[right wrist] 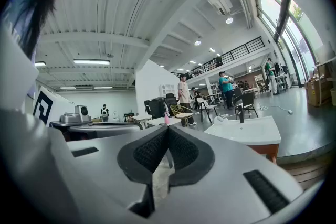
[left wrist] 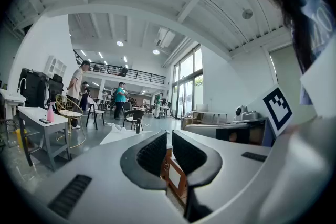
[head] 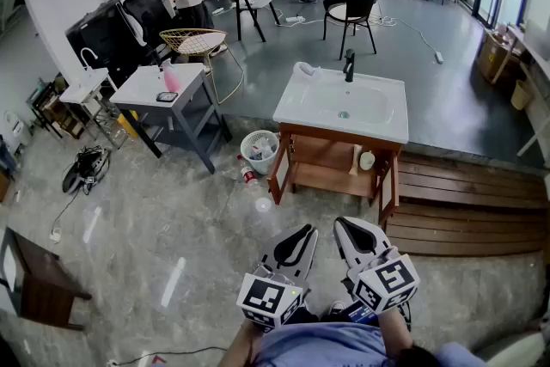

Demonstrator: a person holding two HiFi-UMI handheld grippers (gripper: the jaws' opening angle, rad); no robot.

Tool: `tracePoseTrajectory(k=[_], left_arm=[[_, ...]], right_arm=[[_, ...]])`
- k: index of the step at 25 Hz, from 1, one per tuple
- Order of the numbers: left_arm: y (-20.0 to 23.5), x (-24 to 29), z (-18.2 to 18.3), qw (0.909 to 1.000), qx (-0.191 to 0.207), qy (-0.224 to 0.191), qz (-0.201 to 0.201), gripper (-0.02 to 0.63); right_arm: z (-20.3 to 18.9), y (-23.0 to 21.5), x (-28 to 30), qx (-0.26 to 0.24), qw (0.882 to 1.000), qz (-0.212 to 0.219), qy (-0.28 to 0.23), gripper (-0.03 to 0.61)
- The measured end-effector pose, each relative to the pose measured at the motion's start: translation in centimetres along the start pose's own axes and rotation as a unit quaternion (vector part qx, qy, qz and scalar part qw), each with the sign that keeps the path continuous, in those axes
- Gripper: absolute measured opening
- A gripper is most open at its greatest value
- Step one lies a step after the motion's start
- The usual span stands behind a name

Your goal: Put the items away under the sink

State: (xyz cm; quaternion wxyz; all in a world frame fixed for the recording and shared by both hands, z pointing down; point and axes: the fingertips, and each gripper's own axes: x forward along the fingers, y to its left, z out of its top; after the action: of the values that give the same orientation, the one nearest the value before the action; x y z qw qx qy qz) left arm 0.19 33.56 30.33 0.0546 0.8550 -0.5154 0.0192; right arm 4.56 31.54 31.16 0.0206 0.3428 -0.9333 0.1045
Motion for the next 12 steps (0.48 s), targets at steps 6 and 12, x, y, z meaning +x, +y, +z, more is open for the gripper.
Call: tracePoseTrajectory(k=[6,12], left_arm=[[2.1,0.0,-0.9,0.9999,-0.002,0.012,-0.003,0.032],[4.4,-0.1,-1.7,0.9997,0.001,0.020,-0.013,0.032]], right_arm=[[-0.7,0.5,2.0,-0.009,1.000,-0.007,0.006,0.015],[-1.1,0.5,4.0,0.002,1.000,-0.020,-0.003,0.017]])
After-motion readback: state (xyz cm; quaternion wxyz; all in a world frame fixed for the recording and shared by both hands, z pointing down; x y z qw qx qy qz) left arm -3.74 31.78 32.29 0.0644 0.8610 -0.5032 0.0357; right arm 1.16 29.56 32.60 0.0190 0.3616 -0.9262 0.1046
